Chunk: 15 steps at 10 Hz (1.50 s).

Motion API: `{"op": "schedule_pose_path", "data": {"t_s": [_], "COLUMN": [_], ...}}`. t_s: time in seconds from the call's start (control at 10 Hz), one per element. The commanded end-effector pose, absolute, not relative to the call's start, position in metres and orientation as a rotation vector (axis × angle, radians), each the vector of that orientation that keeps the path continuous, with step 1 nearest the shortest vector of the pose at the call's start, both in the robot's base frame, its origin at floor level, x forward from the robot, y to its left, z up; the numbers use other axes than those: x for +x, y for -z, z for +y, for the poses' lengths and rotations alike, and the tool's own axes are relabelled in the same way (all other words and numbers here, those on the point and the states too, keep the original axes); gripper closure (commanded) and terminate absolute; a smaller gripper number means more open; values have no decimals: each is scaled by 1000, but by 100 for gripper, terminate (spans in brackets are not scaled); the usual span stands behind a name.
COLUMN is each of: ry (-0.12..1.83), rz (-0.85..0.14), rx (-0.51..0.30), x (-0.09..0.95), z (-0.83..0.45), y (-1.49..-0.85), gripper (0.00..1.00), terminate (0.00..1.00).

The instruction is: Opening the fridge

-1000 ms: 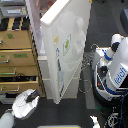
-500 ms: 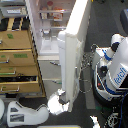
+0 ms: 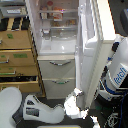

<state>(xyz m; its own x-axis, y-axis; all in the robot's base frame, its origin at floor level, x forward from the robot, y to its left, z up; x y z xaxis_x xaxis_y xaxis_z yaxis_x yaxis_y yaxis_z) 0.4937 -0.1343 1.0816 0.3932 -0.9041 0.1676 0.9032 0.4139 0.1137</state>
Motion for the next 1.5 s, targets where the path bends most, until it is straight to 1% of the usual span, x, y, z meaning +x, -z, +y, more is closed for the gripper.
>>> {"op": "schedule_pose_path", "data": {"t_s": [0.1,0.2,0.4,0.5,0.6,0.7,0.9,1.0,1.2,1.3,1.5], "ry": [1271,1314,1373,1393,1346,1320,1231,1217,1077,966,853], "rz": [-318,-328,-333,-320,-292,-274,-200,-197,-186,-179,-178], "rx": [-28,-86,-112,-108,-81,-61,-2,10,29,45,55], "x": [429,408,379,377,414,432,473,478,519,542,559], "z": [-157,-209,-244,-241,-198,-170,-37,-23,77,144,206], "y": [-1143,-1158,-1161,-1153,-1126,-1113,-1060,-1056,-1045,-1039,-1034], "gripper": [0,0,0,0,0,0,0,0,0,0,0], "terminate": [0,0,0,0,0,0,0,0,0,0,0]}}
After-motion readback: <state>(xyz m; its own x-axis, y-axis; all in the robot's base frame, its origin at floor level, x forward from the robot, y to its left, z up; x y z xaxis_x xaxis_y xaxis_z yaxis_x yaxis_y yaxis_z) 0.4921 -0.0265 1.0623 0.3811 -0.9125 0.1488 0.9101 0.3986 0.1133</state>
